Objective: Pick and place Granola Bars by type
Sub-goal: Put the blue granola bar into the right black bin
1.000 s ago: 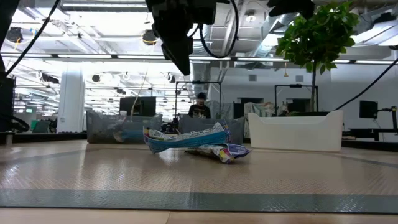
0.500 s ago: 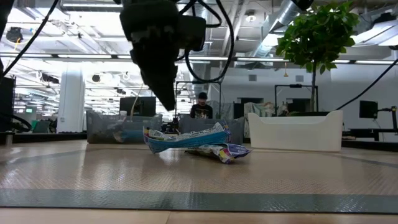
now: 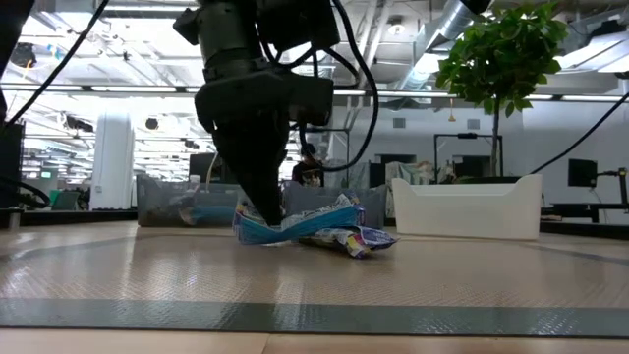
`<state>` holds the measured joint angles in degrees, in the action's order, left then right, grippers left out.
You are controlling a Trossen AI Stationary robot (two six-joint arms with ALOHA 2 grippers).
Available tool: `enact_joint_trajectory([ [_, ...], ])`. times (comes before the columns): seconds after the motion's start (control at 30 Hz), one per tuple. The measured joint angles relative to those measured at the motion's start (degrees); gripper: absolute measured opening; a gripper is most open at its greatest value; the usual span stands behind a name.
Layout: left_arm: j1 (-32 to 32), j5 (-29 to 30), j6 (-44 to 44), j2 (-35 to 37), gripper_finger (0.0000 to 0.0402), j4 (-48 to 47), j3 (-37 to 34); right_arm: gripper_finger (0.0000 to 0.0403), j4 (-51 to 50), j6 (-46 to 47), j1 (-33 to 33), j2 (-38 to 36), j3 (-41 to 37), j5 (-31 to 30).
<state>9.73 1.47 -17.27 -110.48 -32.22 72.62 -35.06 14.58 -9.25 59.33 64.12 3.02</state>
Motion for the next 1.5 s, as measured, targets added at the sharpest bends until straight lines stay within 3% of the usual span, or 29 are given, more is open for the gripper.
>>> enact_joint_trajectory([
  [0.17, -0.45, -1.28, -0.25, -0.19, 0.0092, -0.15, 0.02, 0.0129, 0.79, 0.4, 0.01, 0.0, 0.0, -0.01],
  [0.4, -0.41, -1.91, -0.79, -0.19, 0.0008, -0.56, 0.02, 0.0129, 1.14, 0.45, 0.01, 0.0, 0.0, -0.08],
  [0.97, -1.24, -2.21, -4.07, 1.47, 0.0, -1.66, 0.0, 0.0129, 1.26, 0.47, 0.01, 0.01, 0.0, -0.43],
  [1.3, -4.67, 4.54, -6.31, 8.26, 0.0, -3.41, 0.89, 0.0129, 1.3, 0.47, 0.01, 0.0, -0.02, -0.54],
  [1.5, -11.27, 9.97, -6.39, 12.15, 0.0, 0.32, 0.89, 0.0129, 1.35, 0.44, 0.01, 0.02, -0.02, -1.77],
])
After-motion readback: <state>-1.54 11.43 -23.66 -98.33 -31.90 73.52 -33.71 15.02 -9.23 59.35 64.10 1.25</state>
